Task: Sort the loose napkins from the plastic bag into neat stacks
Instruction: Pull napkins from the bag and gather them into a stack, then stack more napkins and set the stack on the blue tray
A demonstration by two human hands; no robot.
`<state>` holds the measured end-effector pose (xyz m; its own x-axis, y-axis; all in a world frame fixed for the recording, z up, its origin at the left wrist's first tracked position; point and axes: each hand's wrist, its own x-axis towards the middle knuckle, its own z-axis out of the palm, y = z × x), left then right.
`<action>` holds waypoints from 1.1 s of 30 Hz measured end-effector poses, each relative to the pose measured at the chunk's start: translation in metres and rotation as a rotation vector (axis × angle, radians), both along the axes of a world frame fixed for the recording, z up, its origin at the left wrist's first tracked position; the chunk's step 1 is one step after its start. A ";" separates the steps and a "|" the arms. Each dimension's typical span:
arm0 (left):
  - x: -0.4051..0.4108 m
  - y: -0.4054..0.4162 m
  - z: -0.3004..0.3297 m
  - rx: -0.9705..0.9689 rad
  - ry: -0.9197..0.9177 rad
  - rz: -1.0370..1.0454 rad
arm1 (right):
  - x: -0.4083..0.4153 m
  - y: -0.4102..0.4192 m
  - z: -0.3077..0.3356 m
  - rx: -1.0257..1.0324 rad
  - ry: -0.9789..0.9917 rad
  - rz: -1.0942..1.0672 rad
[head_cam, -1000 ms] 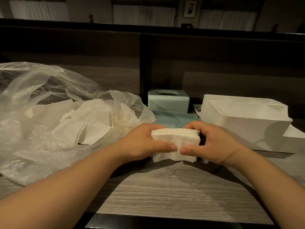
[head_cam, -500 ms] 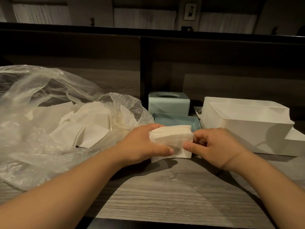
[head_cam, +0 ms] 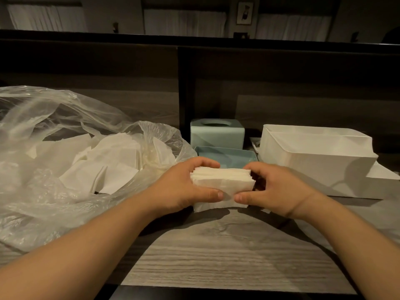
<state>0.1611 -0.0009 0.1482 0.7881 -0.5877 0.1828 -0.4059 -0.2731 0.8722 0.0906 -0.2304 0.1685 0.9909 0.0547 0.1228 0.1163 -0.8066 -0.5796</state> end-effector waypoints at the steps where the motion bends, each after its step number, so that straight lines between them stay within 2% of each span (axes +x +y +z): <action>1: 0.001 0.000 0.000 -0.014 0.016 0.005 | 0.001 -0.001 0.000 0.070 -0.014 -0.025; 3: 0.000 -0.001 0.000 -0.054 0.062 -0.007 | 0.001 -0.001 0.001 0.200 -0.039 -0.075; 6: 0.000 -0.001 0.000 -0.059 0.082 -0.003 | 0.001 -0.001 0.000 0.246 -0.049 -0.082; 13: 0.000 -0.001 0.001 -0.043 0.078 0.000 | 0.000 0.001 0.001 0.231 -0.022 -0.024; 19: 0.001 -0.001 0.001 -0.029 0.065 -0.002 | 0.001 -0.002 -0.001 0.140 -0.029 -0.009; 28: 0.000 -0.001 0.001 -0.029 0.062 -0.021 | 0.003 -0.001 -0.002 0.174 -0.031 -0.018; 33: -0.001 0.001 0.004 0.010 0.040 -0.094 | 0.001 -0.002 -0.001 0.100 0.006 0.084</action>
<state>0.1597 0.0001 0.1521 0.7361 -0.6611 0.1454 -0.3947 -0.2447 0.8856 0.0921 -0.2328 0.1676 0.9841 0.1254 0.1259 0.1774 -0.7324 -0.6573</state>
